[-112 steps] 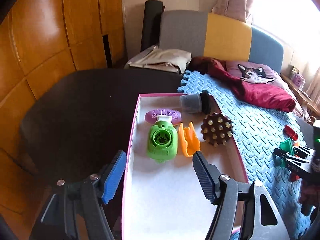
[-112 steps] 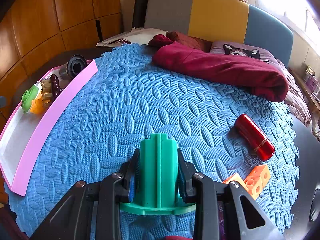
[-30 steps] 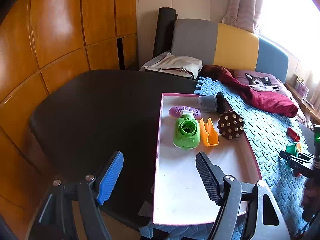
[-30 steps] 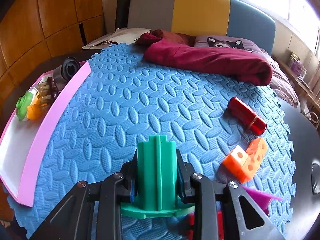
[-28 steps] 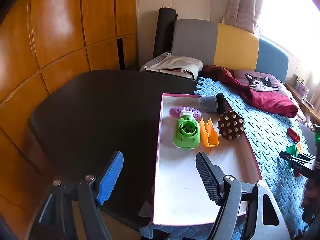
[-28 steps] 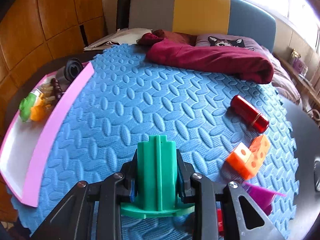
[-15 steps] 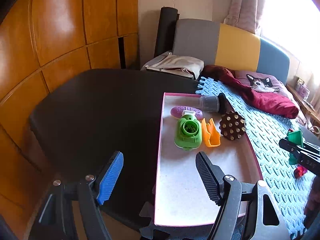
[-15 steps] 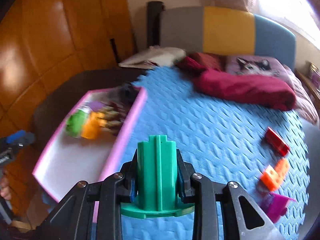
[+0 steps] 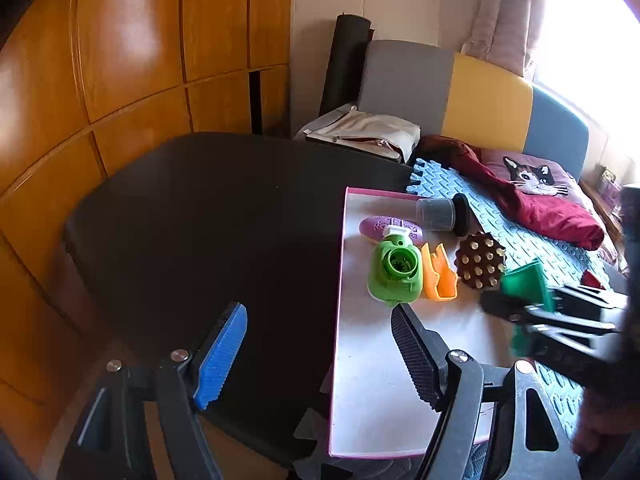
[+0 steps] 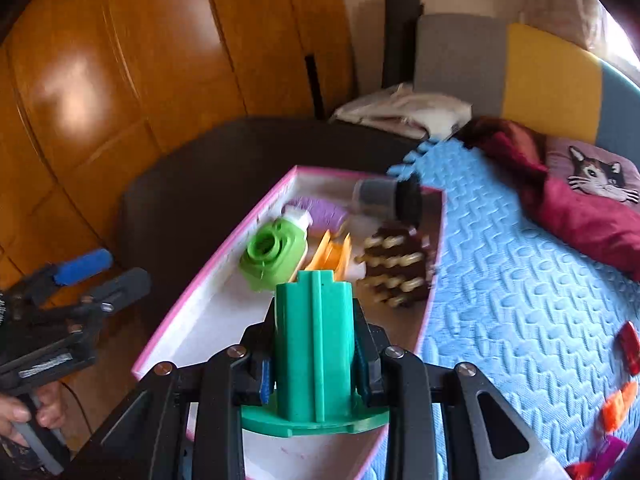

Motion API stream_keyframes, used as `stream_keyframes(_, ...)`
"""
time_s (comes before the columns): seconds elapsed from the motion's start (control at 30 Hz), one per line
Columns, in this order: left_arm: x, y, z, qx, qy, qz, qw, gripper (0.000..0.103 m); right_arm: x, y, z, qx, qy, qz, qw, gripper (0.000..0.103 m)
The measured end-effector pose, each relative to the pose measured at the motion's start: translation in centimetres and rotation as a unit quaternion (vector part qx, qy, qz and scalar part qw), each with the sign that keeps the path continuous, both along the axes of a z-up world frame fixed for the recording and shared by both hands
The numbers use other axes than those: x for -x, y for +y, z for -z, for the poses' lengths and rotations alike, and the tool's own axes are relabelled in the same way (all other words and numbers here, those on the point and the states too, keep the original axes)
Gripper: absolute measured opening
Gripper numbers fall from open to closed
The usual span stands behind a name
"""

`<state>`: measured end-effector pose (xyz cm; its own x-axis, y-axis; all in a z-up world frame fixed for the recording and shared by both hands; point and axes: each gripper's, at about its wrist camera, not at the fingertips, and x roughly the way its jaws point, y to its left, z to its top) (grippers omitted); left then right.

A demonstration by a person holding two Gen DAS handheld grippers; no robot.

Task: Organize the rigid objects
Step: 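Lower the teal stand into the tray and open the right tool, then move both tools back toward the red K block and pink cup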

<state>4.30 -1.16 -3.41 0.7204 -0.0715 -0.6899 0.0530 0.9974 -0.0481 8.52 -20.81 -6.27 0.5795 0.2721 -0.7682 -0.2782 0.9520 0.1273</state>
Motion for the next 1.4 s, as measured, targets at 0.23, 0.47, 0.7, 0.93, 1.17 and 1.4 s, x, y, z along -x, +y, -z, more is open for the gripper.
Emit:
stream_keyframes(0.23, -0.1, 0.1, 0.2, -0.001, 0.003, 0.001, 1.0000, 0.075, -2.0, 0.4, 3.4, 0.063, 0.035, 0.015, 0.997, 0.035)
stream_keyframes(0.47, 0.0, -0.1, 0.0, -0.003, 0.000, 0.002, 1.0000, 0.076, -1.4, -0.1, 3.3, 0.058, 0.027, 0.021, 0.998, 0.045)
stream_keyframes(0.7, 0.3, -0.5, -0.3, -0.008, -0.003, 0.005, 1.0000, 0.076, -0.4, -0.7, 2.1, 0.029, 0.003, 0.035, 0.999, 0.046)
stream_keyframes(0.93, 0.8, -0.8, -0.8, -0.012, -0.011, 0.012, 0.9998, 0.076, 1.2, -2.0, 0.3, 0.019, -0.030, 0.056, 0.998, 0.046)
stream_keyframes(1.17, 1.1, -1.4, -1.2, -0.016, -0.017, 0.021, 0.9995, 0.076, 3.4, -5.0, -1.7, 0.024, -0.061, 0.084, 0.994, 0.046)
stream_keyframes(1.4, 1.4, -2.7, -1.7, -0.025, -0.023, 0.037, 0.9987, 0.076, 5.7, -10.0, -3.1, 0.047, -0.079, 0.133, 0.987, 0.046)
